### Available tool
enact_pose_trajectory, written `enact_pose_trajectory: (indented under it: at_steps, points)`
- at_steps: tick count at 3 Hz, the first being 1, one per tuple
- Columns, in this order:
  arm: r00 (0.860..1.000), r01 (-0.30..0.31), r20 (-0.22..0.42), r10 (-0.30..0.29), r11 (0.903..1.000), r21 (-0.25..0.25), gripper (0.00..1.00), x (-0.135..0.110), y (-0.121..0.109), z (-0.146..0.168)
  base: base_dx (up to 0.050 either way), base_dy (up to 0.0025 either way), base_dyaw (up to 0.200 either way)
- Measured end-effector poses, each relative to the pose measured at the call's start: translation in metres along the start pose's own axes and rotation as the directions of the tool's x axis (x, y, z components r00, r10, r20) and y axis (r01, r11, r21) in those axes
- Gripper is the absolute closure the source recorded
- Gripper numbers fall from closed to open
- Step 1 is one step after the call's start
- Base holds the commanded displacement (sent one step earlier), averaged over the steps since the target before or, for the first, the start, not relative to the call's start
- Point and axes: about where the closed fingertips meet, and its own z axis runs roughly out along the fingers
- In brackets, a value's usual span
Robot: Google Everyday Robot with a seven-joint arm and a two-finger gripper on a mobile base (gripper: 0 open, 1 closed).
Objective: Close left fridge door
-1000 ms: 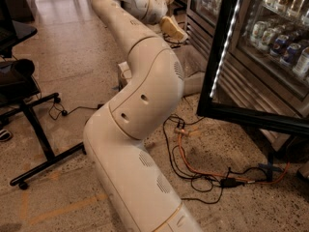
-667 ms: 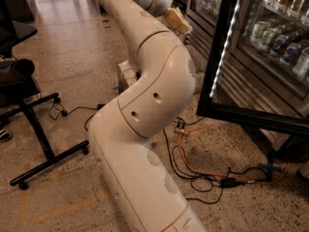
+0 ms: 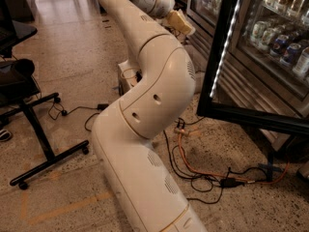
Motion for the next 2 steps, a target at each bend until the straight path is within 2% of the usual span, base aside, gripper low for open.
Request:
enact_pose_trajectory:
  at_steps: [1,2]
  points:
    - [0.983,-0.140,-0.109,0.147,0.9879,0.068,0.00,0.022,-0.013,0.001,0.000,0.00000,0.000]
    - [0.936,-0.283,-0.160,0.314,0.9401,0.190,0.00,0.038,-0.034,-0.003,0.000,0.00000,0.000]
